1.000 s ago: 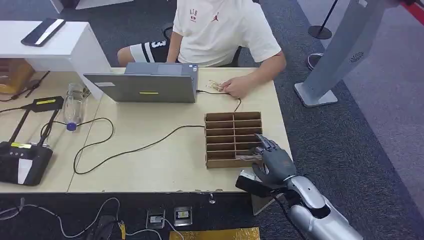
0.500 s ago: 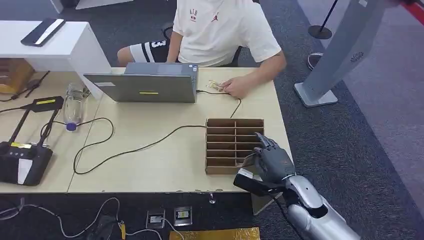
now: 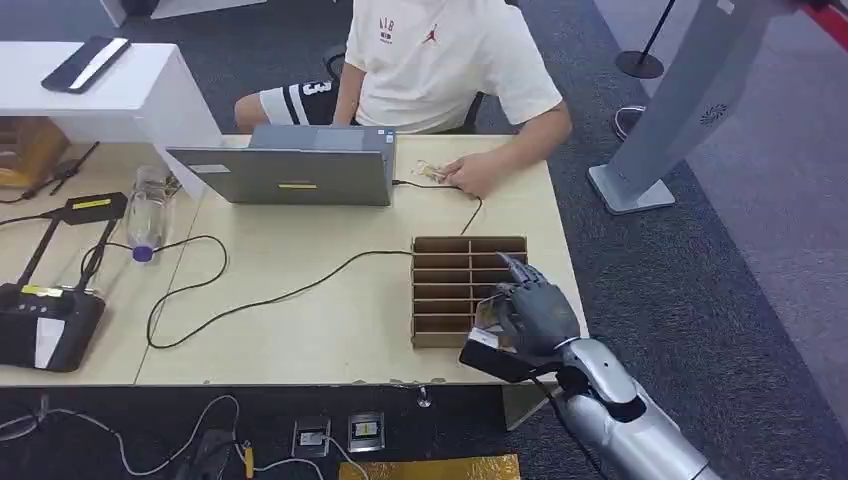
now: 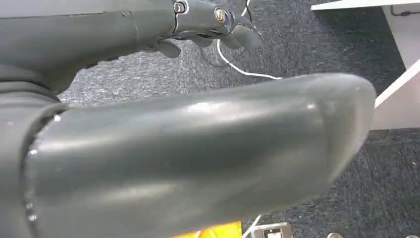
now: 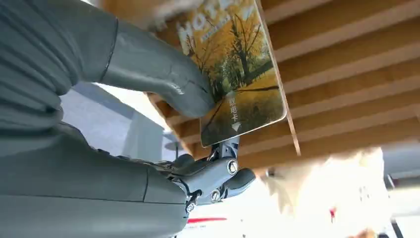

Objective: Pass the card to the sensor for recognition and then transmit it.

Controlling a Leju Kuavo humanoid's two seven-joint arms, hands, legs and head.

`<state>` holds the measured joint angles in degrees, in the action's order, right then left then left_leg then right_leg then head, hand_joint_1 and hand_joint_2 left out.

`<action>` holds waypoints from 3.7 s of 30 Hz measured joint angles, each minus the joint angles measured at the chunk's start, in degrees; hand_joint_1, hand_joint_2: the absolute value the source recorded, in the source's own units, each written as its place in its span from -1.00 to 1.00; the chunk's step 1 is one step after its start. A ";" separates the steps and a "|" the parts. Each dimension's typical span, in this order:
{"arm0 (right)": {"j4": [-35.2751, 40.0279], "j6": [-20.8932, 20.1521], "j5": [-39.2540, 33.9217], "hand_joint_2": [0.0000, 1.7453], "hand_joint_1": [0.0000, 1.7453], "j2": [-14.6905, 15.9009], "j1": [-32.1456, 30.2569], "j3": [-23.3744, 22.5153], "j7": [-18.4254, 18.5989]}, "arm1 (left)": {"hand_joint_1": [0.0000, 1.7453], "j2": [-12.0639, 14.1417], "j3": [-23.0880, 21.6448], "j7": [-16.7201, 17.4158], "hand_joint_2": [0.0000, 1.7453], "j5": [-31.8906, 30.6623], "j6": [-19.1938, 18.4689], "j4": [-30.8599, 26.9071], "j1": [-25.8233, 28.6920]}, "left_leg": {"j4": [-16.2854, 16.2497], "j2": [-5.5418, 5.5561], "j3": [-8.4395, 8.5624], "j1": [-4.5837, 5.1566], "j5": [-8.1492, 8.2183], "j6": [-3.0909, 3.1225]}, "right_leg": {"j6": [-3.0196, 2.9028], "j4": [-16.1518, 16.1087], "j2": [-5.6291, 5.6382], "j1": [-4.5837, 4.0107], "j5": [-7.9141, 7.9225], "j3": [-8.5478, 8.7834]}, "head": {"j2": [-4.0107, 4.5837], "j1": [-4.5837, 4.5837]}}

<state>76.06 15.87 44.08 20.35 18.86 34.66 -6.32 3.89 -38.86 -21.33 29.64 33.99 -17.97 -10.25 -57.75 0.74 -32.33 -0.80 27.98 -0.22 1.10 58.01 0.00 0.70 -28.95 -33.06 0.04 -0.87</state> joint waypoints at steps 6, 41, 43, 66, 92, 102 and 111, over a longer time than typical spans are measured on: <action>-1.60 3.78 -4.53 1.00 1.00 -0.50 4.76 -3.32 -2.18 | -1.00 -0.04 -0.09 -0.28 -1.00 0.00 0.20 -0.31 -0.51 | -0.01 0.00 0.02 0.01 -0.02 0.00 | 0.01 0.00 -0.01 0.00 0.02 0.02 | 0.00 0.00; -37.68 7.82 -2.90 1.00 1.00 -8.24 38.14 -11.43 -14.97 | -1.00 -0.79 -2.93 -1.49 -1.00 0.29 0.09 -0.72 -2.67 | -0.02 0.05 -0.06 -0.02 -0.05 -0.01 | 0.01 0.07 -0.05 -0.02 0.02 -0.02 | 0.00 0.00; -39.72 7.69 -2.75 1.00 1.00 -9.09 38.52 -11.15 -14.82 | -1.00 -0.79 -2.93 -1.55 -1.00 0.44 0.07 -0.74 -2.44 | -0.02 0.09 -0.07 -0.03 -0.05 -0.01 | 0.01 0.07 -0.13 -0.03 0.02 -0.01 | 0.00 -0.02; -46.49 18.87 -11.33 1.00 -1.00 -9.77 40.98 -9.95 -20.42 | -1.00 -0.74 -2.93 -4.42 -1.00 5.01 0.66 -0.72 -1.09 | -0.06 0.10 -0.03 0.00 -0.05 -0.02 | 0.01 0.05 -0.13 -0.01 0.02 -0.03 | 0.00 -0.02; -40.78 24.35 -3.69 1.00 -1.00 14.63 29.10 -64.21 -33.42 | -1.00 -0.55 -2.75 -7.98 -1.00 16.61 1.14 0.07 1.95 | -0.10 0.03 0.30 -0.13 0.30 0.00 | 0.04 -0.15 -0.06 -0.15 -0.18 0.25 | 0.00 0.02; -43.63 24.32 15.31 1.00 -1.00 16.13 14.34 -97.84 -31.84 | -1.00 -0.87 -2.71 -6.71 -1.00 18.23 1.27 0.88 1.99 | 0.06 -0.02 0.27 -0.04 0.36 -0.03 | -0.04 -0.03 -0.03 -0.05 -0.34 0.08 | 0.00 0.13; -53.15 20.40 30.55 1.00 -1.00 11.30 -1.86 -110.92 -3.23 | -1.00 -0.85 -2.67 -0.42 -1.00 19.10 0.63 1.36 1.70 | 0.13 0.06 0.35 -0.24 0.48 -0.22 | -0.17 -0.04 -0.15 -0.25 -0.49 0.26 | 0.00 0.00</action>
<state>22.91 36.27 74.63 31.65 17.00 -76.26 -9.55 3.04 -41.53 -21.75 48.74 34.62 -16.61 -8.55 -57.62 0.80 -31.98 -1.05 28.47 -0.44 0.93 57.97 -0.16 0.46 -29.43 -32.79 0.04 -0.87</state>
